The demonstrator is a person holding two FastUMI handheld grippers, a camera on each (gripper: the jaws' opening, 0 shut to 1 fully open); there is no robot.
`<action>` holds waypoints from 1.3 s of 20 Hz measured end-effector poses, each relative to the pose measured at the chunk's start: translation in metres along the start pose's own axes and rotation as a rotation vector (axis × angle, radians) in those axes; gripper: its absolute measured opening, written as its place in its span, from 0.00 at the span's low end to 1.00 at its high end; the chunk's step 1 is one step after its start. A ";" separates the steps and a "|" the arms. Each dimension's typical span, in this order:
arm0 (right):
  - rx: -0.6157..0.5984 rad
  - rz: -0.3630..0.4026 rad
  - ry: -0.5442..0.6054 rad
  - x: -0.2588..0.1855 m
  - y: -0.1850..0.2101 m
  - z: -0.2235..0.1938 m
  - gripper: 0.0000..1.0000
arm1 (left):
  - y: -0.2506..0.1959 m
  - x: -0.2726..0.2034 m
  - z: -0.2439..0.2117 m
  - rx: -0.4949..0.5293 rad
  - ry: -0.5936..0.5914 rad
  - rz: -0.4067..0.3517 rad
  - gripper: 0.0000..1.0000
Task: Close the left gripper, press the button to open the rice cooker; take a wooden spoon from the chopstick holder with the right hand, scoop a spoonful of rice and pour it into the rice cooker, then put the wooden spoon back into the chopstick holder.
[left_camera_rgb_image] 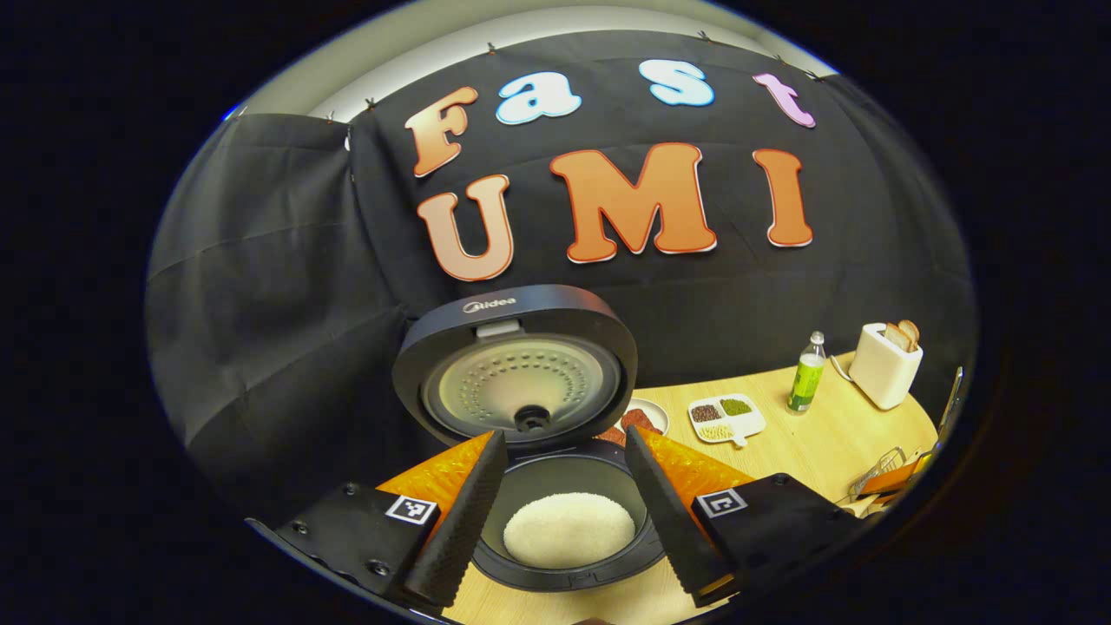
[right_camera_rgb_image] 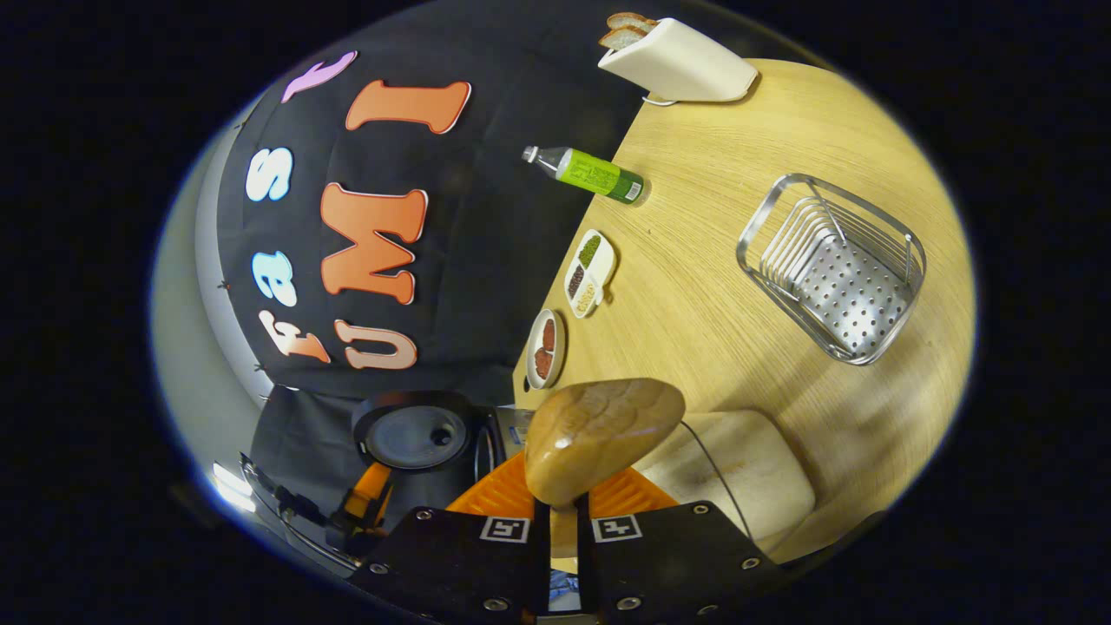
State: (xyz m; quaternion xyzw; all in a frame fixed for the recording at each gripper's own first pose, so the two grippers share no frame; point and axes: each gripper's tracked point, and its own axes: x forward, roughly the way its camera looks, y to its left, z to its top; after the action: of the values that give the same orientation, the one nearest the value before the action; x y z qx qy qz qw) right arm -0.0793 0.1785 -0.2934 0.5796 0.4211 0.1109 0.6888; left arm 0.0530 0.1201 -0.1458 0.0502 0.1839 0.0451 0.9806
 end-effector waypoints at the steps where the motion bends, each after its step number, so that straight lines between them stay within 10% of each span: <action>1: 0.013 0.021 0.010 0.000 0.009 0.004 0.12 | 0.008 -0.003 0.002 -0.015 -0.013 0.016 0.84; 8: 0.133 0.178 0.127 0.024 0.083 0.011 0.12 | 0.058 -0.045 -0.003 -0.089 -0.074 0.159 0.93; 26: -0.072 0.248 0.308 0.147 0.210 -0.060 0.12 | 0.093 -0.117 -0.038 -0.057 -0.084 0.278 0.93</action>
State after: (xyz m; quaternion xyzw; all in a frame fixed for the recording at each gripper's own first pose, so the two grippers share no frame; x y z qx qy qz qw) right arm 0.0396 0.3787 -0.1704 0.5782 0.4426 0.2973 0.6176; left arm -0.0761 0.2032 -0.1290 0.0491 0.1327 0.1834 0.9728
